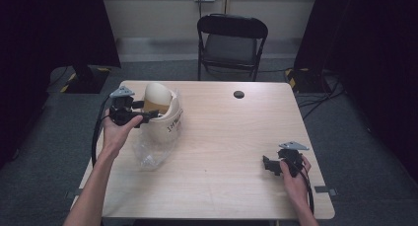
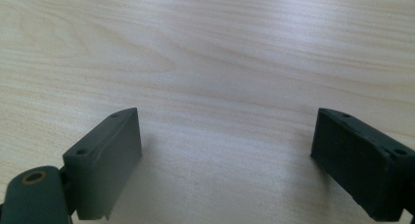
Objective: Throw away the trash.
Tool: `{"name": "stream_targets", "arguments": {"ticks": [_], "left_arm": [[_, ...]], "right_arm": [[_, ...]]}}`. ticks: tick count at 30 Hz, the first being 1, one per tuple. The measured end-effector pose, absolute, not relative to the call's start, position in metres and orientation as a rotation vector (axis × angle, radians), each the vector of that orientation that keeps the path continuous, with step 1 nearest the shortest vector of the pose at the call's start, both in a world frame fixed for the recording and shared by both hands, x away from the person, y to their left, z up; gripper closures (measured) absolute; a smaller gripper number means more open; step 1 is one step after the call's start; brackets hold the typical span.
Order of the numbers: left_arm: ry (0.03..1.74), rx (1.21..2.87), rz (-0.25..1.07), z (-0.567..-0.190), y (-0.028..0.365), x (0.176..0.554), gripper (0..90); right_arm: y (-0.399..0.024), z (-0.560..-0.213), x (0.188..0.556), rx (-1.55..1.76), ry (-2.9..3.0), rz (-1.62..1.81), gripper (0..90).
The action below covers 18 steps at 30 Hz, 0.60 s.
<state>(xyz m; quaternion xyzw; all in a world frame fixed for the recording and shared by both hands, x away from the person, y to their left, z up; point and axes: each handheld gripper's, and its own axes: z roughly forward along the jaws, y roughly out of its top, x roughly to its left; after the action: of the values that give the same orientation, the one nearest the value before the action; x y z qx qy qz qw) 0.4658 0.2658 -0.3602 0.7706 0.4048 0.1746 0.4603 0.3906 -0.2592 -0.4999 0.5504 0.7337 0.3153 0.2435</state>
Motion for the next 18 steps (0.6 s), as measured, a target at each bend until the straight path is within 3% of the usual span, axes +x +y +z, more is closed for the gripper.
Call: {"name": "stream_targets", "arguments": {"ticks": [18], "left_arm": [[1.007, 1.867, 0.423, -0.359, 0.279, 0.439, 18.1]], "right_arm": [[-0.259, -0.5, 0.391, 1.505, 2.004, 0.862, 10.4]]}}
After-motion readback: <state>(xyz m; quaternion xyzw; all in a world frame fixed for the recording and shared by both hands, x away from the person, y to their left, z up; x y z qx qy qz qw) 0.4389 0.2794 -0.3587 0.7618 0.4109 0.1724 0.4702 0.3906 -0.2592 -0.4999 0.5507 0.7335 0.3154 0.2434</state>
